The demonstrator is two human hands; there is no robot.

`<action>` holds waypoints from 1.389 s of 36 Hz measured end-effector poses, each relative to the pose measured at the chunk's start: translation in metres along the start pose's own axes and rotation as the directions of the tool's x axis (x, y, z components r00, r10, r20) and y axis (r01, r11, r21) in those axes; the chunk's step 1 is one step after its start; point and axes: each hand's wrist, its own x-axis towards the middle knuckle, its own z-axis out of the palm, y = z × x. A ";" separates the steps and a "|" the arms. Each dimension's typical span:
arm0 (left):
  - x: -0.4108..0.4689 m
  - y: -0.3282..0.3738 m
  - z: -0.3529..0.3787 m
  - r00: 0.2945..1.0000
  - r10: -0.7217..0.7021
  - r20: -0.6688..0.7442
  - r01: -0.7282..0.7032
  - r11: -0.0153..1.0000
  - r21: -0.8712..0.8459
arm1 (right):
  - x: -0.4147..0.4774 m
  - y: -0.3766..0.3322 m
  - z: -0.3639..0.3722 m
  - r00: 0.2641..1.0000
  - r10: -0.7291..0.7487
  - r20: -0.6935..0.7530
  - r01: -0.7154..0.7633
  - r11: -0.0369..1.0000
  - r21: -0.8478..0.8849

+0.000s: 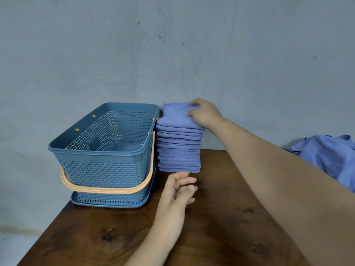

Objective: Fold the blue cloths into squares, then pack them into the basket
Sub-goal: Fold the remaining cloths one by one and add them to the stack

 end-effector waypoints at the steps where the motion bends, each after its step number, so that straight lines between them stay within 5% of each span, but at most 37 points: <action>1: 0.000 0.000 -0.001 1.000 0.001 0.002 -0.001 1.000 0.002 | -0.003 0.001 -0.003 1.000 -0.017 -0.018 0.017 1.000 -0.026; 7: -0.001 -0.001 -0.001 1.000 0.007 0.025 -0.010 0.994 0.106 | -0.058 0.030 -0.027 0.995 -0.047 -0.084 0.048 0.999 0.015; 13: -0.009 0.004 0.002 0.991 0.047 0.124 -0.082 0.953 0.290 | -0.160 0.084 -0.064 1.000 0.004 0.029 -0.006 0.998 0.060; 22: -0.026 0.005 0.013 0.948 0.113 0.297 -0.281 0.733 0.619 | -0.281 0.150 -0.117 0.998 0.044 0.048 -0.049 0.992 0.115; 27: -0.034 0.000 0.035 0.933 0.117 0.342 -0.342 0.588 0.733 | -0.301 0.206 -0.144 0.998 -0.049 -0.043 0.046 0.996 -0.077; 30: -0.037 -0.008 0.051 0.930 0.108 0.352 -0.355 0.522 0.776 | -0.299 0.232 -0.158 0.998 -0.041 -0.037 0.024 0.926 -0.377; 34: -0.041 -0.016 0.084 0.894 0.128 0.429 -0.445 0.359 0.820 | -0.300 0.245 -0.173 0.991 0.021 -0.132 -0.095 0.803 -0.588; 41: -0.037 -0.028 0.158 0.817 0.131 0.561 -0.573 0.285 0.769 | -0.313 0.258 -0.196 0.931 0.283 -0.230 -0.360 0.612 -0.704; 45: -0.033 -0.031 0.172 0.812 0.119 0.572 -0.578 0.301 0.758 | -0.312 0.265 -0.205 0.922 0.317 -0.224 -0.385 0.672 -0.632; 50: -0.028 -0.034 0.159 0.855 0.114 0.506 -0.495 0.468 0.732 | -0.308 0.253 -0.192 0.984 0.170 -0.057 -0.179 0.897 -0.403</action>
